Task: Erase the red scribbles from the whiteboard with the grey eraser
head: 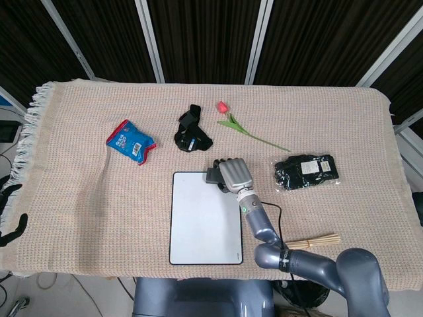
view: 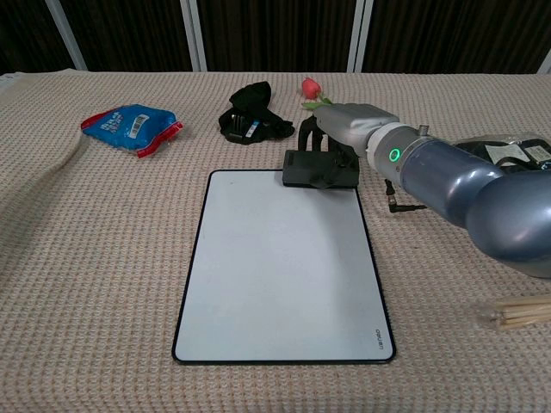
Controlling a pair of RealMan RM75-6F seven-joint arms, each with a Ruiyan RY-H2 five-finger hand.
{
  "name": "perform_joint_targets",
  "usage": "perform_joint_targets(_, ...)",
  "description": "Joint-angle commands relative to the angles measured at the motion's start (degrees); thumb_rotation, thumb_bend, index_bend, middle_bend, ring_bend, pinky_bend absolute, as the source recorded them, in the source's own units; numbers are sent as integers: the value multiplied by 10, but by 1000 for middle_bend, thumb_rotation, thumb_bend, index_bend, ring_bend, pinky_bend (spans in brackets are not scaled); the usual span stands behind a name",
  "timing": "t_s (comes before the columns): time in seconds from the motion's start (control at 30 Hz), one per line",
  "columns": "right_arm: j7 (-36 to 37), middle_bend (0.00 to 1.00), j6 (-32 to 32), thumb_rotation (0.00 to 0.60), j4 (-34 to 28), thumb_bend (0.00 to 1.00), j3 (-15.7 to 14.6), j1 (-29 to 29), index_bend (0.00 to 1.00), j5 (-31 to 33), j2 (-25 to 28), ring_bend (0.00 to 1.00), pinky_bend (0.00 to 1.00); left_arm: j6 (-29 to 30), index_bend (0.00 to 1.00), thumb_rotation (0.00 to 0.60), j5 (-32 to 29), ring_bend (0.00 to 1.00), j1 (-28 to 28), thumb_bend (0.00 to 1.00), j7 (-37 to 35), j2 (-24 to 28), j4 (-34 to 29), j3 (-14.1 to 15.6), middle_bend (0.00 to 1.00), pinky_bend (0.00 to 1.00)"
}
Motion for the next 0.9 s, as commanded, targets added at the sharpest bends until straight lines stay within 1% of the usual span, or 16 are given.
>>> perform_joint_targets(0.03, 10, 469, 4, 600, -17, 378, -12, -13, 430, -13, 17, 497, 485, 0, 196, 600, 0, 0, 0, 385, 0, 0, 0, 0, 37, 12)
perform_joint_targets(0.17, 20, 467, 16, 600, -48, 378, -23, -32, 431, -29, 49, 496, 484, 1, 195, 600, -1, 0, 0, 385, 1, 0, 0, -1, 37, 12)
perform_joint_targets(0.37, 38, 462, 32, 600, -120, 378, -44, -67, 431, -58, 126, 492, 478, 0, 195, 600, 0, 0, 0, 385, 1, 0, 0, 0, 37, 12)
perform_joint_targets(0.4, 44, 461, 36, 600, -136, 378, -51, -77, 431, -68, 143, 491, 478, 0, 195, 600, 0, 0, 0, 385, 2, 0, 0, 0, 37, 12)
perform_joint_targets(0.5, 56, 453, 43, 600, -159, 377, -66, -95, 431, -83, 170, 486, 474, 1, 195, 600, 1, 0, 0, 385, 2, -1, -1, 0, 37, 12)
perform_joint_targets(0.6, 80, 444, 49, 600, -181, 377, -91, -118, 431, -111, 200, 475, 467, 2, 195, 600, 2, 0, 0, 385, 4, -2, -1, 0, 37, 12)
perform_joint_targets(0.73, 120, 440, 58, 600, -182, 377, -116, -142, 430, -145, 214, 470, 461, 3, 195, 600, 3, 0, 0, 385, 7, -4, -1, 0, 37, 12)
perform_joint_targets(0.8, 142, 440, 63, 600, -172, 376, -127, -154, 431, -161, 210, 469, 461, 4, 195, 600, 3, 0, 0, 385, 8, -4, 0, 0, 37, 12)
perform_joint_targets(0.9, 160, 435, 74, 600, -151, 360, -135, -164, 431, -182, 199, 465, 454, 4, 195, 600, 3, 0, 1, 385, 8, -5, 0, 0, 37, 12)
